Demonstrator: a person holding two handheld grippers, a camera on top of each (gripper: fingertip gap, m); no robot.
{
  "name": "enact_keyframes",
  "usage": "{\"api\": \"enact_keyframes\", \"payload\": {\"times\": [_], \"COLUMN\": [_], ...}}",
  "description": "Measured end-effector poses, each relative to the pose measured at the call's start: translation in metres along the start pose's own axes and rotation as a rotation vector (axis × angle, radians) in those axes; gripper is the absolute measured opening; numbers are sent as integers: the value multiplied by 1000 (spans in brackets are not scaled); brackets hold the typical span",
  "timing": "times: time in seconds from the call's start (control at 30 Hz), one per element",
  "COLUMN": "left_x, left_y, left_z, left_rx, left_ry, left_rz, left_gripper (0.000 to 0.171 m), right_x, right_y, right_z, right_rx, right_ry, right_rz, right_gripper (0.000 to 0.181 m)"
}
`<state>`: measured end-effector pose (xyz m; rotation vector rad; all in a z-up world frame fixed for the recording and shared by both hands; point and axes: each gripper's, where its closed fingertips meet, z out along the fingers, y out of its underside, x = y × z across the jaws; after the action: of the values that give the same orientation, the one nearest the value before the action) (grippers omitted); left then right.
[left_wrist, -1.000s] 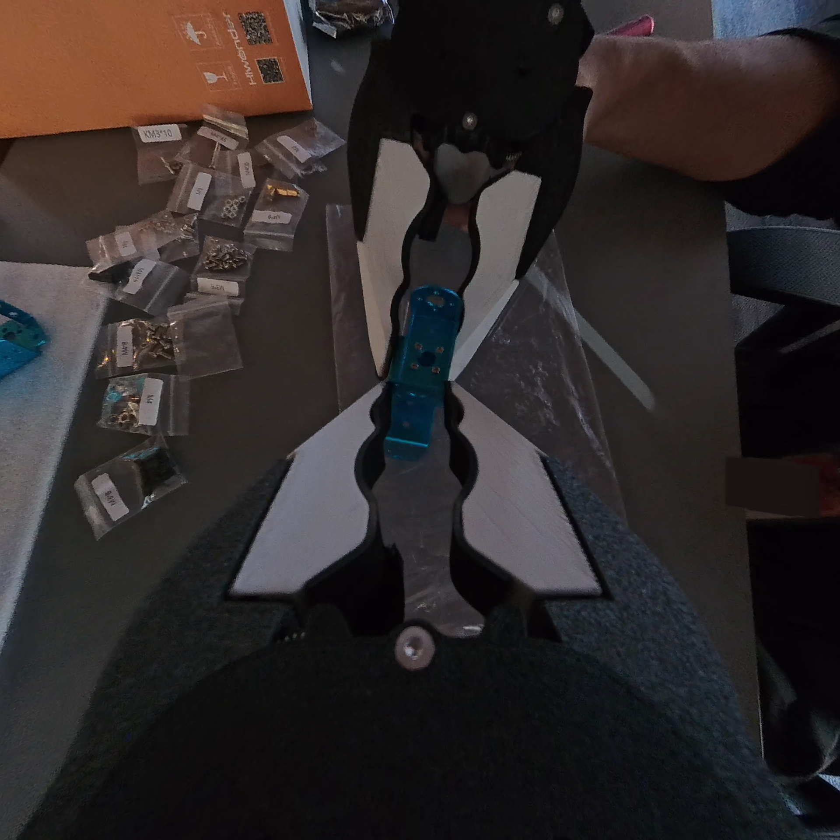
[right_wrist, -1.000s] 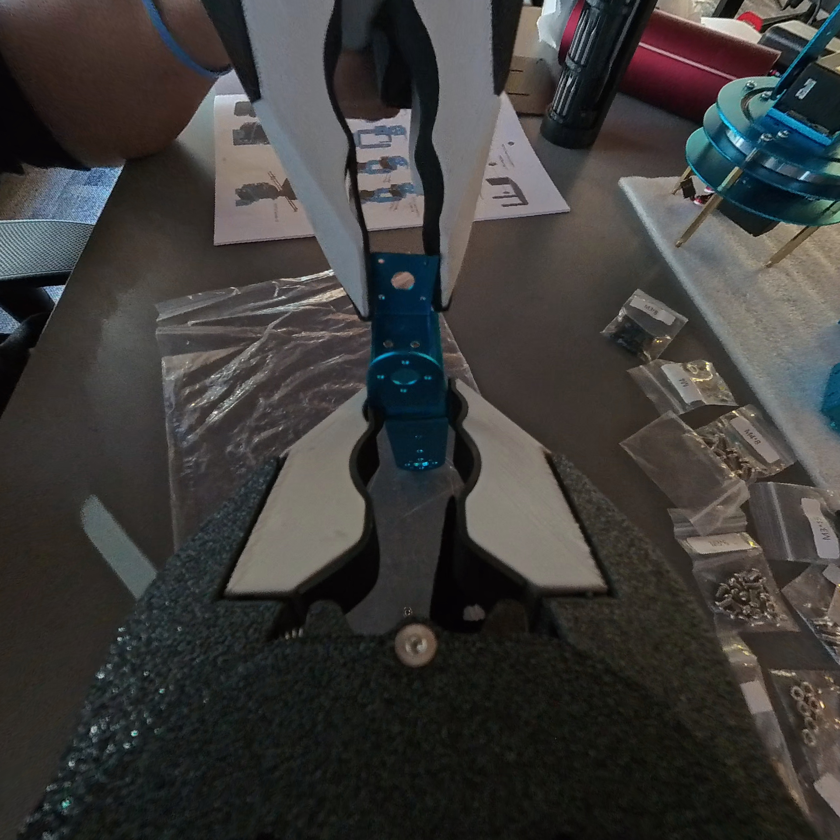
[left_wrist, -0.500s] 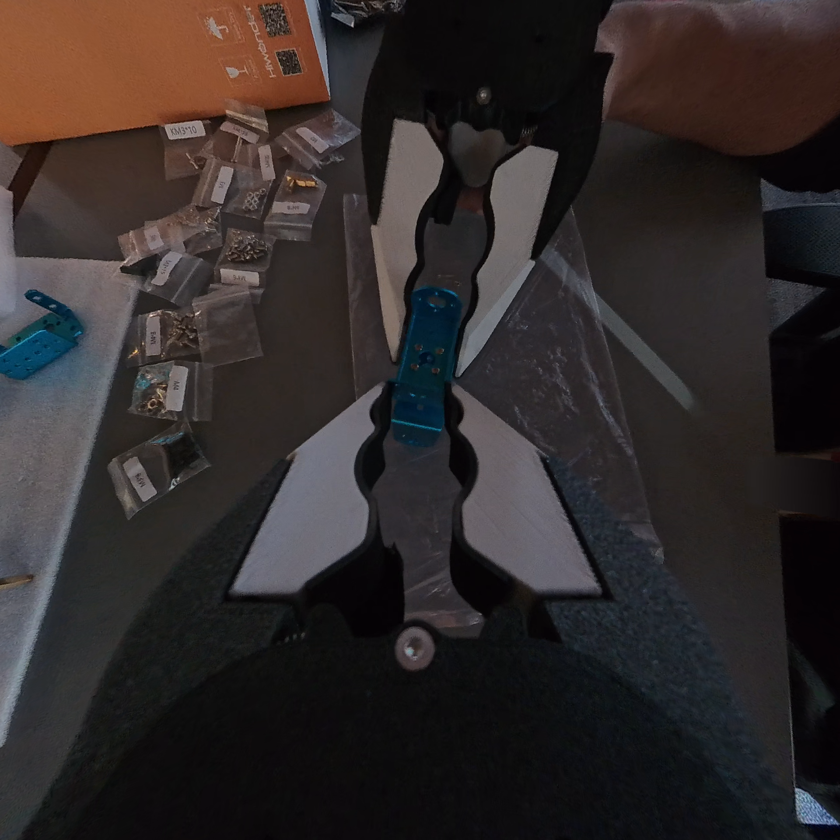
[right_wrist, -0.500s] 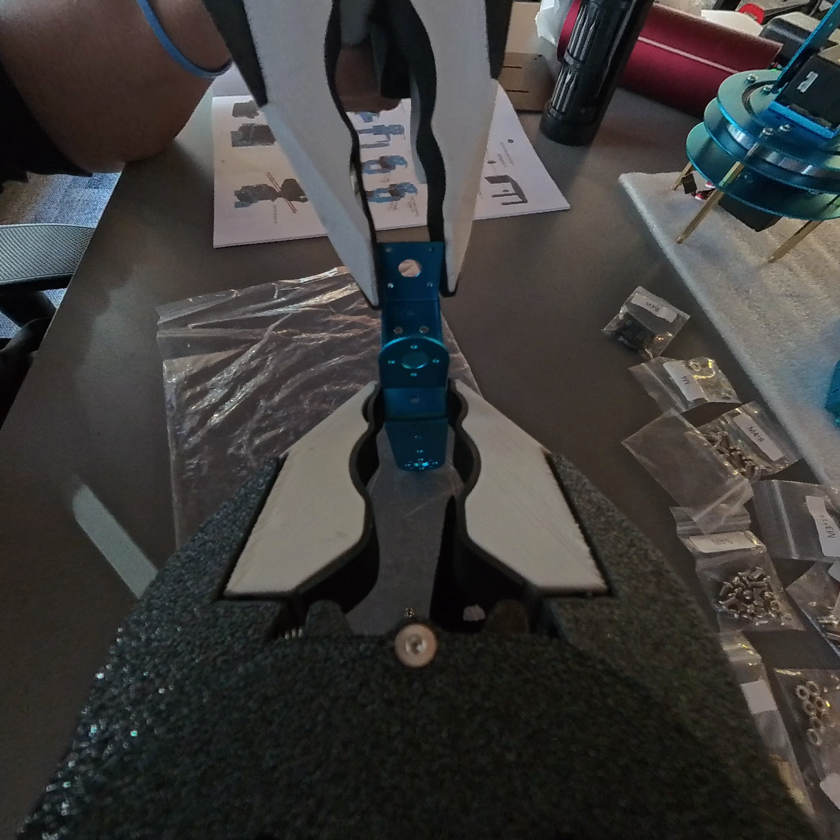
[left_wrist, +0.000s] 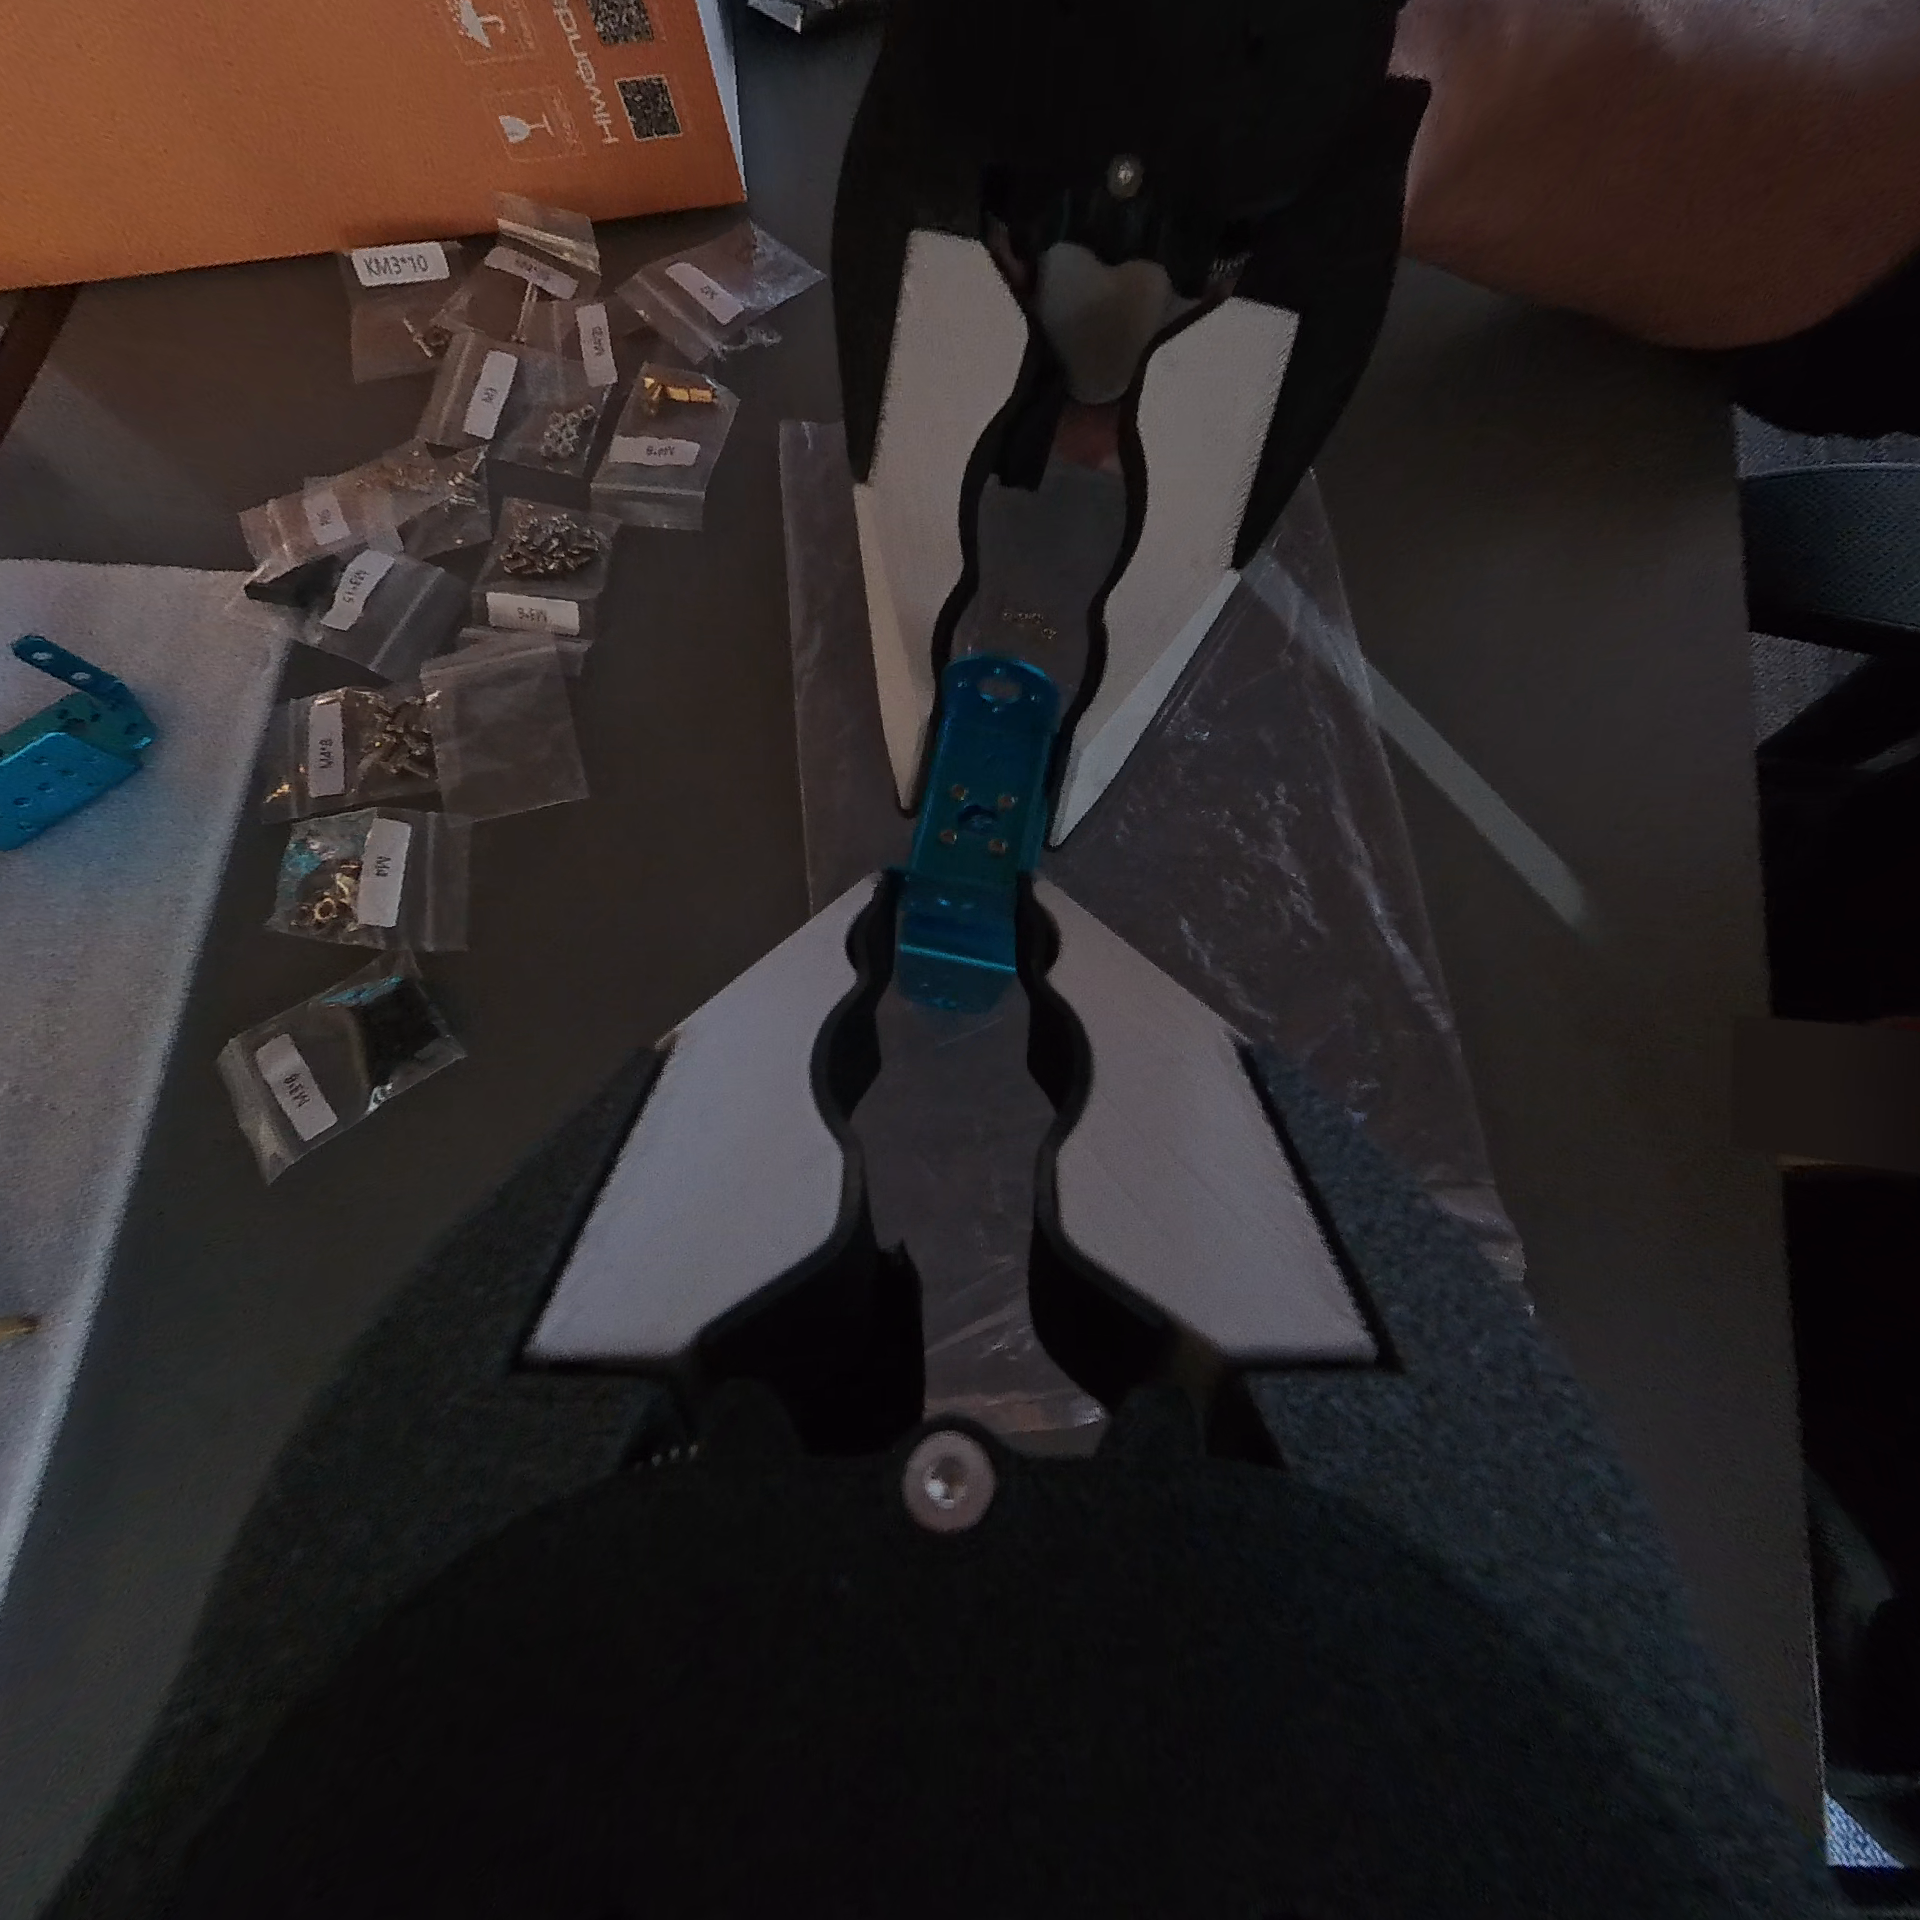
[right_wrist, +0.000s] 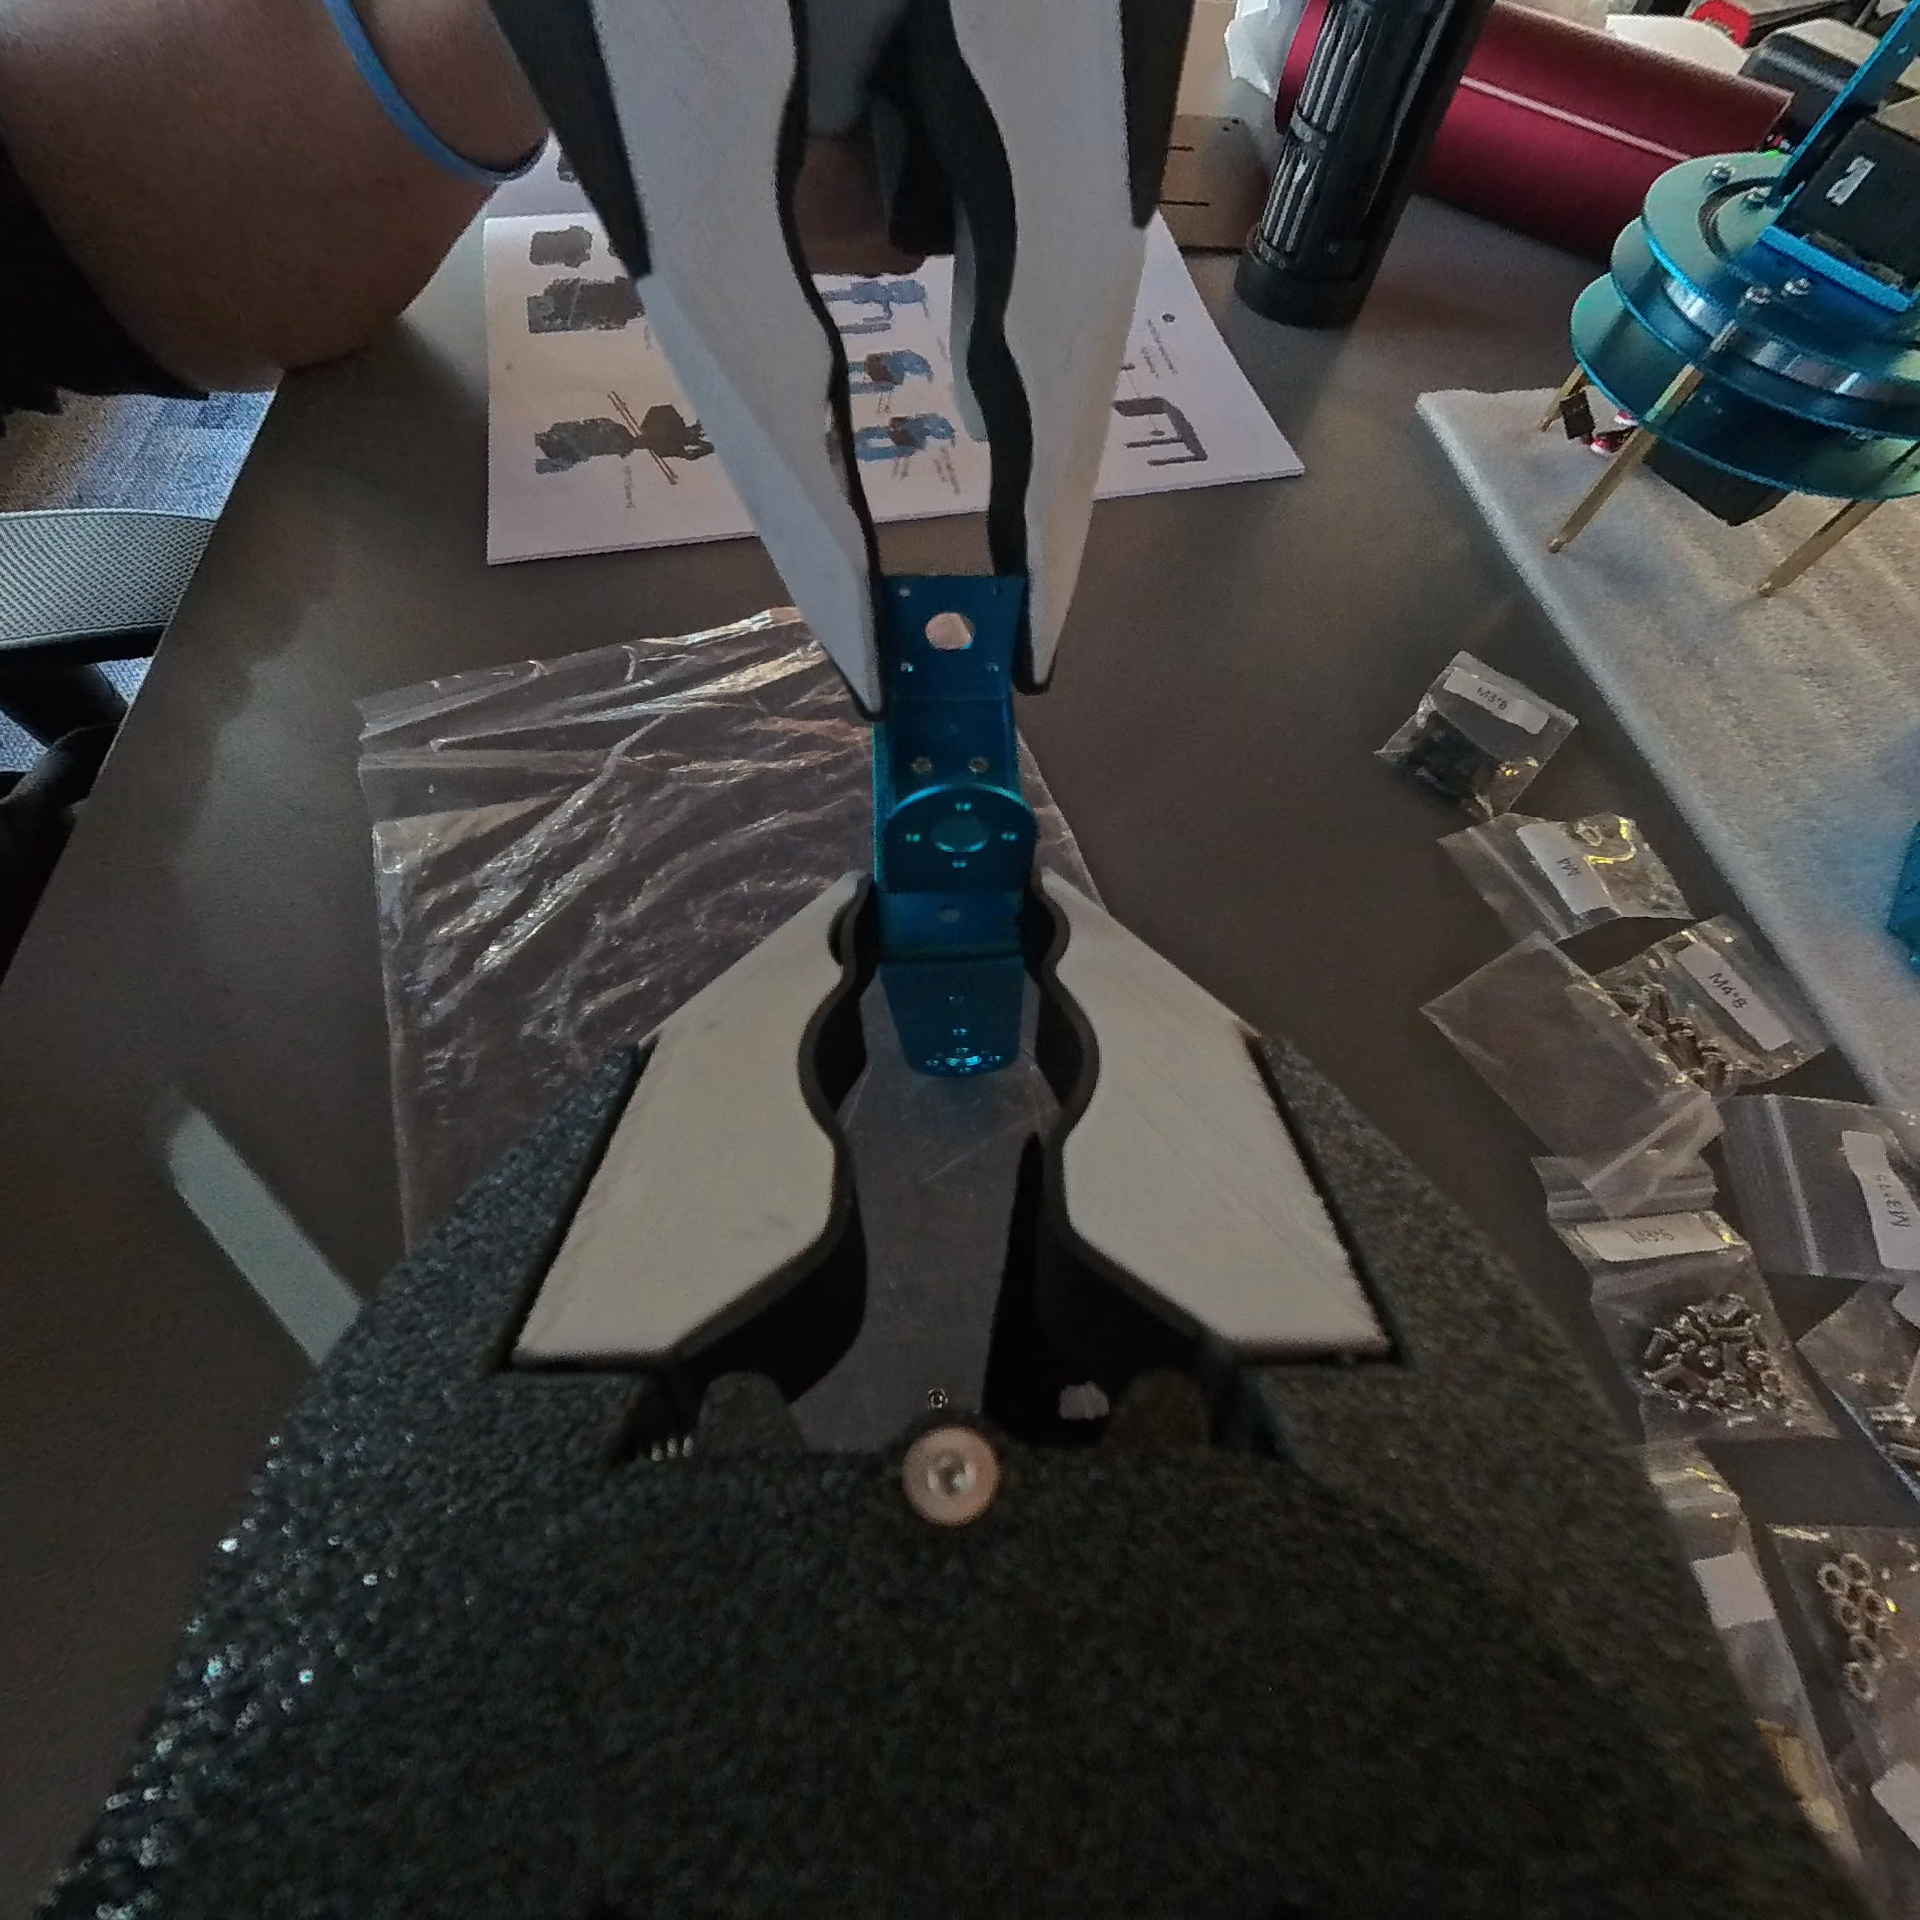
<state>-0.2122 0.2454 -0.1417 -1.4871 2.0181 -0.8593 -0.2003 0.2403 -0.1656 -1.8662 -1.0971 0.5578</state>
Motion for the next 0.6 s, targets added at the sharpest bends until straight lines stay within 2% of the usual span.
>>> {"api": "enact_keyframes", "payload": {"times": [0.03, 0.6], "left_x": [0, 1], "left_y": [0, 2], "left_z": [0, 3], "left_rx": [-2, -7], "left_ry": [0, 4], "left_rz": [-1, 15], "left_gripper": [22, 22], "right_x": [0, 0], "right_y": [0, 0], "right_z": [0, 0], "right_rx": [0, -3], "right_ry": [0, 0], "right_rz": [1, 2], "right_gripper": [27, 27]}}
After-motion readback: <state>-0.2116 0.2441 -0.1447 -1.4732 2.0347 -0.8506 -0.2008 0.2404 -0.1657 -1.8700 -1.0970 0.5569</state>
